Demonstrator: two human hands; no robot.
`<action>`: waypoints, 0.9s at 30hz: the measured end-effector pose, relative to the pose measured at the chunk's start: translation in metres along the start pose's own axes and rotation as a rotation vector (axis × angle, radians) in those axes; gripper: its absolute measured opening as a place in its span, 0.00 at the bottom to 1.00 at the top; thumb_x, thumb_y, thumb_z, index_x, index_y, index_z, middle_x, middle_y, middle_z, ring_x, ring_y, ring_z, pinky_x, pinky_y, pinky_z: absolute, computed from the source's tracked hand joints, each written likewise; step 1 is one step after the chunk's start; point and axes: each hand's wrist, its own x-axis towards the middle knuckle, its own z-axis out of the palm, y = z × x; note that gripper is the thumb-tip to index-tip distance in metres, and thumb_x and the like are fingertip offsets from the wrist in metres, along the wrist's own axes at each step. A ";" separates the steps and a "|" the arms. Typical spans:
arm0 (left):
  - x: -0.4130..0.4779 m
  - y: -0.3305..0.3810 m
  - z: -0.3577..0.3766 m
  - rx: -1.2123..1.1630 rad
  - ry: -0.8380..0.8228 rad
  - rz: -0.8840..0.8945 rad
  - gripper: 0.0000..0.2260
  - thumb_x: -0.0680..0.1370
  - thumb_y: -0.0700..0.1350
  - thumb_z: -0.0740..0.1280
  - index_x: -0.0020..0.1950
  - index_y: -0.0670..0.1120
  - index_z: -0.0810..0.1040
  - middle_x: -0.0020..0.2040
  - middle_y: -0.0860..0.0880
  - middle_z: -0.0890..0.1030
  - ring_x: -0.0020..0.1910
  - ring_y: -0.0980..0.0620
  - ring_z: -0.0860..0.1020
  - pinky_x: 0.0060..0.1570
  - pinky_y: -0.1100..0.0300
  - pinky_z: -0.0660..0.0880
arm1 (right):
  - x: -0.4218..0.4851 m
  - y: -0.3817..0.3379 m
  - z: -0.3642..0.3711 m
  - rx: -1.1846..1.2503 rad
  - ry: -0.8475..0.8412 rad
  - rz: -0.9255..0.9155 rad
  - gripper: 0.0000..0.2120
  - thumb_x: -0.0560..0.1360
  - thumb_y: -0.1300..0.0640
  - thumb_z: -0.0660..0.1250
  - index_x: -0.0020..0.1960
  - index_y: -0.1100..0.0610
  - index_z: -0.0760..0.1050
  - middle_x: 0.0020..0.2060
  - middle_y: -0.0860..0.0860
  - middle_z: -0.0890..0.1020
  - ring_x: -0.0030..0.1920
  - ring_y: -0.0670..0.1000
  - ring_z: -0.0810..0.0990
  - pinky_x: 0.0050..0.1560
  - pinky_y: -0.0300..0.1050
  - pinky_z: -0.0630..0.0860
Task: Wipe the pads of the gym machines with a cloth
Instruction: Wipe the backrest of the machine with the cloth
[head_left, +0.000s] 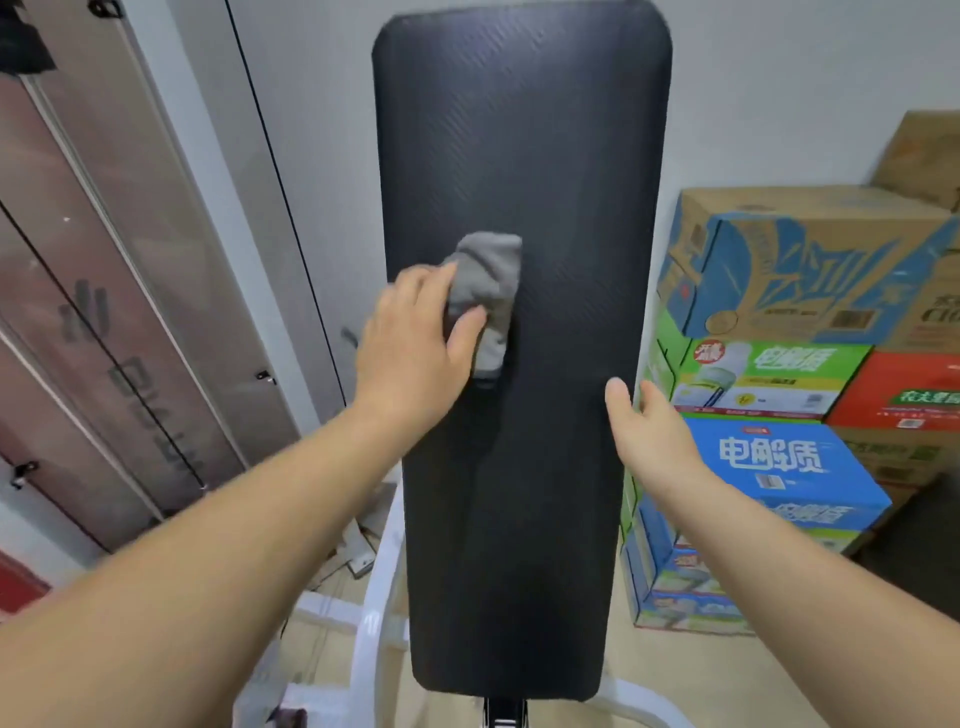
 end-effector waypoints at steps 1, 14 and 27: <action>0.000 -0.009 0.018 0.161 0.020 0.076 0.25 0.83 0.59 0.61 0.78 0.51 0.67 0.71 0.47 0.72 0.67 0.45 0.71 0.65 0.46 0.72 | 0.006 0.011 0.013 0.023 0.010 -0.001 0.33 0.84 0.35 0.48 0.79 0.55 0.63 0.76 0.54 0.71 0.75 0.59 0.69 0.73 0.57 0.66; -0.150 -0.055 0.154 0.428 0.079 0.534 0.27 0.83 0.59 0.56 0.81 0.49 0.64 0.82 0.45 0.61 0.81 0.39 0.58 0.79 0.38 0.52 | 0.023 0.074 0.069 0.149 0.240 -0.198 0.40 0.79 0.26 0.43 0.83 0.49 0.55 0.82 0.51 0.62 0.81 0.59 0.60 0.79 0.60 0.57; -0.154 -0.100 0.135 0.227 0.174 0.208 0.26 0.83 0.51 0.56 0.83 0.51 0.60 0.85 0.48 0.54 0.84 0.45 0.50 0.81 0.42 0.50 | -0.012 0.127 0.071 0.141 0.202 -0.253 0.28 0.82 0.40 0.60 0.76 0.55 0.69 0.68 0.53 0.76 0.64 0.56 0.77 0.61 0.51 0.72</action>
